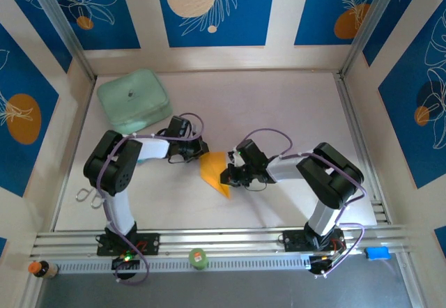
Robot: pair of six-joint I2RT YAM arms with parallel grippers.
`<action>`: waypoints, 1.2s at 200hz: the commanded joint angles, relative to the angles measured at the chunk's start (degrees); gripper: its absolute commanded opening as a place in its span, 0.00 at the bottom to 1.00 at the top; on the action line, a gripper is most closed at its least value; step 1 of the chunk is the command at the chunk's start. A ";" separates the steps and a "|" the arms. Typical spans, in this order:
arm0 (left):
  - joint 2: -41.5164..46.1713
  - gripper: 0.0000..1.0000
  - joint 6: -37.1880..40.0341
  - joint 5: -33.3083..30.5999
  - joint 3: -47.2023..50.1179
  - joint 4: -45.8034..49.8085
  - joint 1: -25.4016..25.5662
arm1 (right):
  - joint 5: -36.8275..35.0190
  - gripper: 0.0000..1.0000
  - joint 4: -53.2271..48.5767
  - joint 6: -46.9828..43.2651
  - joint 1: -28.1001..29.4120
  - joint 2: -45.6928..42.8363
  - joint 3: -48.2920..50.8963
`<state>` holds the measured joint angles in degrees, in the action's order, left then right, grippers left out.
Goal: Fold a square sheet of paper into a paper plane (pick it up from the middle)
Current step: Fourth fold the wing at the center of the table.
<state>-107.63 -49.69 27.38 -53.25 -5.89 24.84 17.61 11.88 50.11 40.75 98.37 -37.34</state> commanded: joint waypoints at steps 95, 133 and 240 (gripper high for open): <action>13.23 0.08 -0.10 -4.41 4.86 2.51 1.15 | 4.57 0.00 -13.03 -8.28 -3.57 0.52 3.72; 13.69 0.08 -1.88 -2.43 8.96 -1.58 7.24 | 6.64 0.00 -12.51 -10.24 -3.99 1.12 2.76; 4.10 0.05 -2.42 -2.89 10.79 -2.94 10.58 | 6.45 0.00 -16.25 -8.80 -3.28 -3.69 -1.61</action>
<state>-101.80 -52.60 26.09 -43.90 -11.38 35.59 25.78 3.11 40.91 36.80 96.88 -37.21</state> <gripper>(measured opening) 0.065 0.050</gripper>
